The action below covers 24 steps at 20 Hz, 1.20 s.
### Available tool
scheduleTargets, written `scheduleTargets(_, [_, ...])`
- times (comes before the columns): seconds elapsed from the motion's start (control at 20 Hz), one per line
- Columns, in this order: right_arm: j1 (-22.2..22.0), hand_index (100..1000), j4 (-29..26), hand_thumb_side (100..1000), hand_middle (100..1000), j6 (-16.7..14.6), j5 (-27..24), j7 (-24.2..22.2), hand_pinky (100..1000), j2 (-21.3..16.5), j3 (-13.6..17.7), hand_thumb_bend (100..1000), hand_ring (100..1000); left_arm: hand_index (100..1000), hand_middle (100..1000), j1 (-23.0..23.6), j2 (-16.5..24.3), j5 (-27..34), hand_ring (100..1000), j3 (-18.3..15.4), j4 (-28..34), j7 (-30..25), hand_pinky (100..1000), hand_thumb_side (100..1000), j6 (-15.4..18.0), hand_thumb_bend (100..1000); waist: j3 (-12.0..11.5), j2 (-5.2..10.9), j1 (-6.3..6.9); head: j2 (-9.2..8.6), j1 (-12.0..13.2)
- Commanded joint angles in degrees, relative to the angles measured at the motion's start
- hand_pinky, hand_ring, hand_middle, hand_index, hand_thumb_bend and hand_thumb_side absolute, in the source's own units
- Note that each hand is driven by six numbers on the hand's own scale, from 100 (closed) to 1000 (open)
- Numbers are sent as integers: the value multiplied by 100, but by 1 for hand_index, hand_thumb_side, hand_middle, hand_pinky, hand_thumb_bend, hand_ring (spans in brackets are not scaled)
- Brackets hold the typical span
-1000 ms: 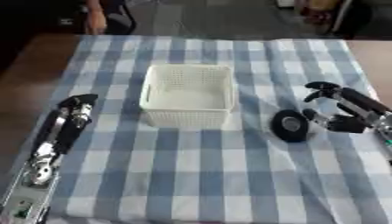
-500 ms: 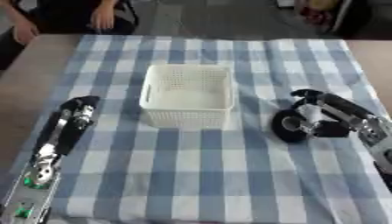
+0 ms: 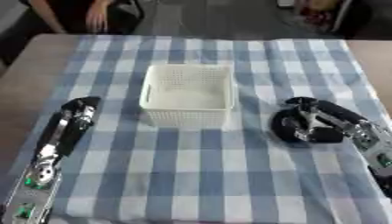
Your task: Pick up objects on the table and place them in the box.
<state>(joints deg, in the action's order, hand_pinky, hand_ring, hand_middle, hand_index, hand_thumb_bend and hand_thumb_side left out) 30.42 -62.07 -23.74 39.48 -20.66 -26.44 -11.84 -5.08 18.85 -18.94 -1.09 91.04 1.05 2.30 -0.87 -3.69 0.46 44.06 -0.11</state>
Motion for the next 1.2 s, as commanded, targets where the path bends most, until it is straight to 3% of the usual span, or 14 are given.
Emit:
scheduleTargets(0.05, [99,776,8,809,945,-34,60,-11,1000,-49,-19,354,967,825,789,-36,62,-25,782,-6,79,-21,624,1000,29,290,-3,61,8,5,-57])
scheduleTargets(0.35, [120,767,77,811,948,-104,114,-76,1000,-93,-89,360,973,826,790,-31,68,-29,783,-3,80,-44,628,1000,43,284,-8,65,2,5,-59])
scheduleTargets(0.65, [279,771,108,810,954,-282,261,-252,1000,-378,-273,359,986,826,790,-6,113,-41,783,-6,78,-46,628,1000,43,287,-15,84,-38,5,-20])
scheduleTargets(1.2, [454,782,-106,813,957,-491,4,-451,1000,-717,-532,350,990,826,791,12,135,-60,784,-1,66,-53,631,1000,44,277,-24,96,-87,5,14])
